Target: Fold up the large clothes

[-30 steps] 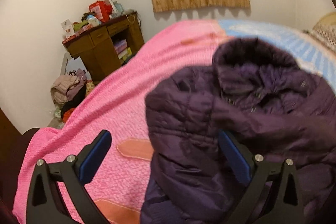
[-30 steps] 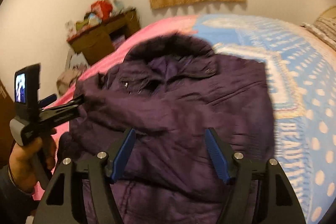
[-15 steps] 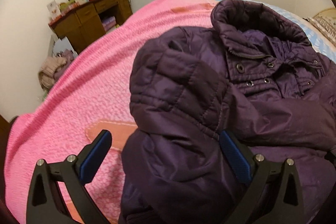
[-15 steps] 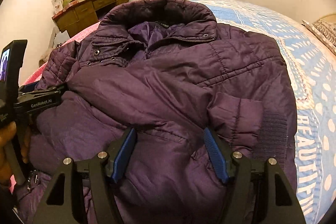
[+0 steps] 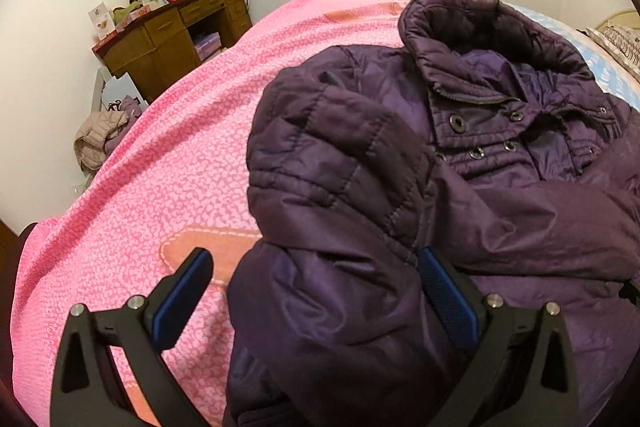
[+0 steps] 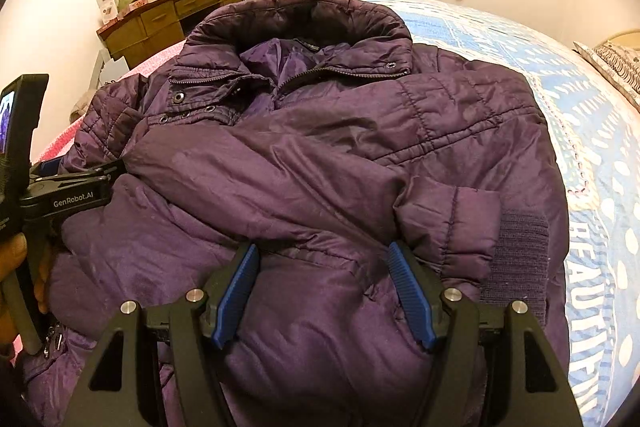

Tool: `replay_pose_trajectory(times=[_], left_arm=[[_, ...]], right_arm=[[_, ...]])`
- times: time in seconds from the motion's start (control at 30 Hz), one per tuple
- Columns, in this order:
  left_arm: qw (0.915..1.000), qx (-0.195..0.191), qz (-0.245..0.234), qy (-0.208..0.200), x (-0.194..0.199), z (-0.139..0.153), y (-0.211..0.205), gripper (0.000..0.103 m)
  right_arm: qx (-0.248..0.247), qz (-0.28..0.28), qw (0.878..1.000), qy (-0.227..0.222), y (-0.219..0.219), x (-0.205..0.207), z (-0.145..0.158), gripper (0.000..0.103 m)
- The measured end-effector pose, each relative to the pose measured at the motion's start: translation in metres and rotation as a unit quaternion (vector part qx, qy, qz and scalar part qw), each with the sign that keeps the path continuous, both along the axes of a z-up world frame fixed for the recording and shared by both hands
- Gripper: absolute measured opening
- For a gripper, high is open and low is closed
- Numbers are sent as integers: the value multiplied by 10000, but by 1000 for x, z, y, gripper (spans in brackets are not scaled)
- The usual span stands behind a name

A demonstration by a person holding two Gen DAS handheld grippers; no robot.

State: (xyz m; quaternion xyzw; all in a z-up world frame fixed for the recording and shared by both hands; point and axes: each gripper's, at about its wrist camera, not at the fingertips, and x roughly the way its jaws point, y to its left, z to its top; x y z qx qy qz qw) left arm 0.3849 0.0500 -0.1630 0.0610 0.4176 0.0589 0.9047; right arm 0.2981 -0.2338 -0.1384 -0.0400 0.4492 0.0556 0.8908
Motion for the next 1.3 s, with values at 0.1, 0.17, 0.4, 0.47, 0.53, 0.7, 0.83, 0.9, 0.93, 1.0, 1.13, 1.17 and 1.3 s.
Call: replay_pose_trajectory(times=[0.1, 0.17, 0.4, 0.47, 0.53, 0.7, 0.83, 0.9, 0.93, 1.0, 1.13, 1.17, 1.3], left_arm=[[10000, -14, 3, -14, -3, -1, -4, 103], [10000, -21, 2, -28, -4, -2, -4, 103], [10000, -55, 3, -42, -6, -1, -2, 103], [10000, -61, -5, -42, -5, -1, -2, 103], [10000, -58, -13, -21, -4, -1, 1, 103], [9998, -202, 57, 52, -8, 12, 7, 103], [9981, -410, 27, -455, -36, 48, 8, 103], [9952, -529, -169, -807, -52, 64, -2, 103], [9945, -534, -265, -865, -56, 66, -9, 103], [9941, -548, -517, -776, -57, 60, -25, 103], [9963, -76, -795, -322, -48, 27, -55, 103], [9962, 130, -839, -184, -44, 15, -63, 103], [9940, 488, -939, -279, -46, 11, -72, 103]], right_arm=[[19, 2, 10000, -12, -1, -1, 0, 67], [1, -3, 10000, -36, 0, -1, 0, 67], [-43, -22, 10000, -52, 1, 0, -1, 67], [-60, -22, 10000, -50, 0, 1, -1, 67], [-93, -27, 9999, -53, 2, 0, -1, 67], [-45, -13, 10000, -75, 2, 0, 3, 68], [466, -11, 9985, -277, -11, -15, 34, 68], [253, -143, 9974, -654, -15, -25, 52, 68], [150, -199, 9970, -734, -18, -27, 58, 68], [154, -247, 9980, -557, -26, -22, 57, 68], [-263, -415, 9988, -86, -42, -13, 33, 68], [-208, -452, 9987, -45, -47, -14, 30, 66], [30, -440, 9990, 25, -63, -19, 23, 55]])
